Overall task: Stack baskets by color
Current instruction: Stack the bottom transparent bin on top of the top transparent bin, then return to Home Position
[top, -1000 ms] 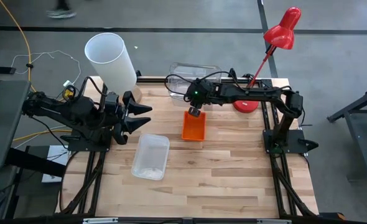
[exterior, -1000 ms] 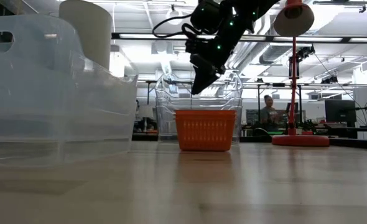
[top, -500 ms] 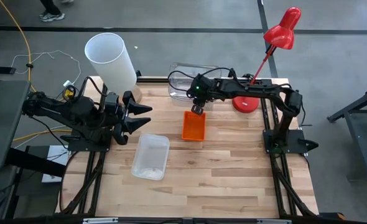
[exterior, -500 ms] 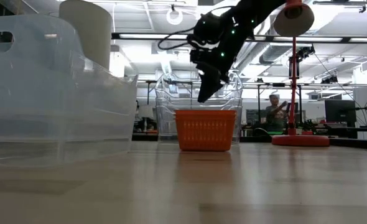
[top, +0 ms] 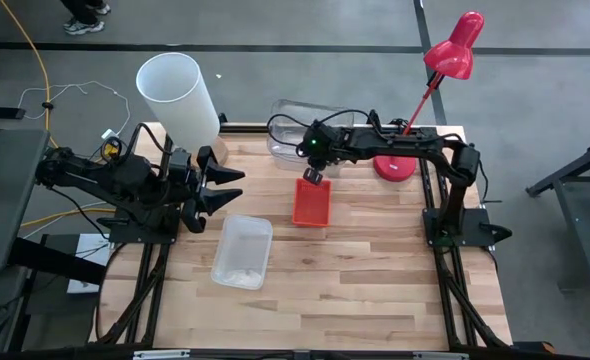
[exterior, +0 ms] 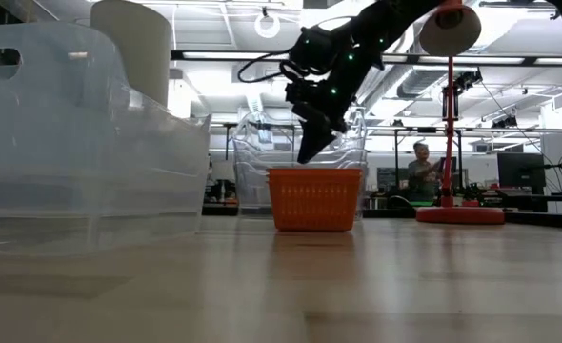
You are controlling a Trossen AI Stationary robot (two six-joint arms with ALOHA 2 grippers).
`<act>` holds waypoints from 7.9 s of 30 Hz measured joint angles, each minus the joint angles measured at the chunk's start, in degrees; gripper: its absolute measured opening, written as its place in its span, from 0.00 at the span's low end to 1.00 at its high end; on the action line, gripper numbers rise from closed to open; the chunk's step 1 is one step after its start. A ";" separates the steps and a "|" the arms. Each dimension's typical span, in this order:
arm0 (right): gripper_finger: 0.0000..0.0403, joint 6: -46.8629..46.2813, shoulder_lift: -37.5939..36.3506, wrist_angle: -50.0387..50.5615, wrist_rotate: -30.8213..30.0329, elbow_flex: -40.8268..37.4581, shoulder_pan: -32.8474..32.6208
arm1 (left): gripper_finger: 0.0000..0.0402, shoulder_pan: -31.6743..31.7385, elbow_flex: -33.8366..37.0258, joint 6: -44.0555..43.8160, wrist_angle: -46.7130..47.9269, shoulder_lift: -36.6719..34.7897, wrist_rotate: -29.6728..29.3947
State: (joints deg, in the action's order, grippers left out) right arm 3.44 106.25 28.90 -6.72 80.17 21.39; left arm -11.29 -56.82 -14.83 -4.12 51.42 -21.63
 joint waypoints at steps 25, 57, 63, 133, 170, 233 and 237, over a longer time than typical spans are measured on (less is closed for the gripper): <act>0.00 -3.17 -8.67 4.82 2.91 0.12 -0.91 | 0.50 -0.02 0.00 0.00 -0.02 0.00 0.00; 0.00 5.06 -4.92 18.73 1.30 4.52 -0.79 | 0.50 0.00 0.00 0.00 -0.02 0.00 -0.24; 0.03 1.89 -4.17 17.04 1.73 4.52 -0.79 | 0.50 -0.01 0.00 0.00 -0.02 0.00 -0.24; 0.52 -22.85 -63.14 -30.02 -5.29 -40.40 -19.67 | 0.00 20.87 39.69 -7.47 -11.19 -28.40 18.39; 0.45 -34.61 -65.85 -18.16 1.20 -40.59 -19.69 | 0.00 14.02 56.15 -8.55 2.66 -50.73 14.22; 0.00 -18.38 -105.91 -31.23 -1.49 -79.63 -30.56 | 0.00 14.01 56.08 -8.55 2.54 -50.71 14.16; 0.00 -18.39 -105.91 -31.23 -1.59 -79.65 -30.56 | 0.00 14.01 56.08 -8.55 2.54 -50.71 14.16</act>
State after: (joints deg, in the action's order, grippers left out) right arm -14.95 0.34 -2.33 -8.31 0.51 -9.17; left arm 2.72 -0.73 -23.38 -1.58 0.71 -7.46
